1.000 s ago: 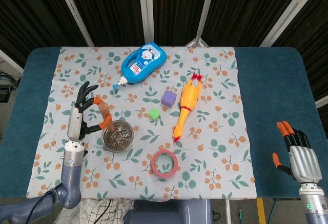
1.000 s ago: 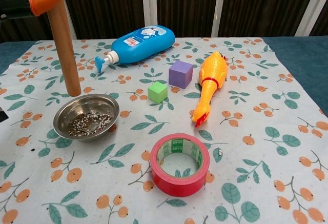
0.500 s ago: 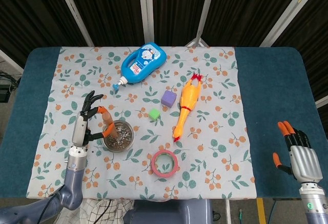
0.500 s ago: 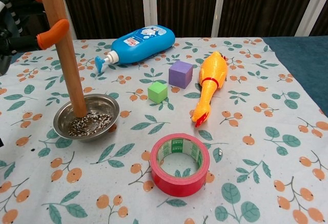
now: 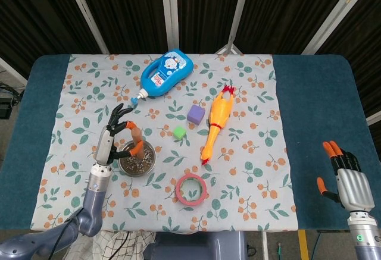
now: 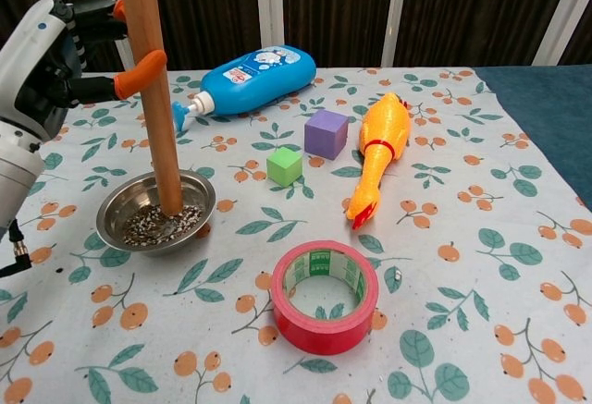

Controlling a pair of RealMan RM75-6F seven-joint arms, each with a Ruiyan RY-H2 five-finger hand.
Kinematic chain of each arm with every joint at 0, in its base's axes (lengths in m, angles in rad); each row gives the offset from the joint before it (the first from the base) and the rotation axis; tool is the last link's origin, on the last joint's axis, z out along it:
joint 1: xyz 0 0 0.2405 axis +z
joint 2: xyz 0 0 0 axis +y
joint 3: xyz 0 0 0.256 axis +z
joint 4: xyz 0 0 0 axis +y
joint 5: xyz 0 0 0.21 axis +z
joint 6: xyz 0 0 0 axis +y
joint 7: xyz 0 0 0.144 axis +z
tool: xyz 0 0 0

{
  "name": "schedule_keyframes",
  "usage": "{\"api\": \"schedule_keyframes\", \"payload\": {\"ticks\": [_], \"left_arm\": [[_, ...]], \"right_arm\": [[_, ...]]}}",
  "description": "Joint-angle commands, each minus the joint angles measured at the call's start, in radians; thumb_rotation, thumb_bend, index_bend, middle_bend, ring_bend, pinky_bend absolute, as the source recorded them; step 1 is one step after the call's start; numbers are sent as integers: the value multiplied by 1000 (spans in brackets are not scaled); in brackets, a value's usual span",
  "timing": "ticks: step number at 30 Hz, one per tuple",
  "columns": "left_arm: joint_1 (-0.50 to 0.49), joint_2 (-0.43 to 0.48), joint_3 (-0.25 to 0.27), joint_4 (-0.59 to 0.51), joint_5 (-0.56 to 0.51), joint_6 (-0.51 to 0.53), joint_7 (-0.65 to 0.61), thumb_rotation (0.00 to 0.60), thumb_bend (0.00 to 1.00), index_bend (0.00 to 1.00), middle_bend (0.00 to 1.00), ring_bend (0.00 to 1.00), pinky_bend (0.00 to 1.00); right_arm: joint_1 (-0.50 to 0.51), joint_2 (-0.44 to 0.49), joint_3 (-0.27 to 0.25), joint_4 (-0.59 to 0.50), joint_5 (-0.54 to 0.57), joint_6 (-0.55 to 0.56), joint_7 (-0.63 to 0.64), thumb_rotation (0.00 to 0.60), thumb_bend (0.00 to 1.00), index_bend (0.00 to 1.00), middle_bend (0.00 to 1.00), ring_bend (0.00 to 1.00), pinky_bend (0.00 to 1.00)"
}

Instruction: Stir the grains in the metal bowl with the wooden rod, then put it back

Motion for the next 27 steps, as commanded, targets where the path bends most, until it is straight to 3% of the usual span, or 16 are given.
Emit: {"api": "schedule_keyframes", "payload": {"ticks": [1,16,27], "left_arm": [[-6,-21,15,49,11,4,-22,600,821,634,665,174,16],[3,-101,57,249,10,10,-137,600,821,634,665,173,15],[2,-113,67,294,12,44,-176,600,821,633,664,173,16]], "right_arm": [[-1,1,0,-2,2,0,0,600,475,0,0,0,0],[-3,2,2,-5,7,1,7,600,475,0,0,0,0],[-4,2,2,-6,7,3,10,600,475,0,0,0,0]]}}
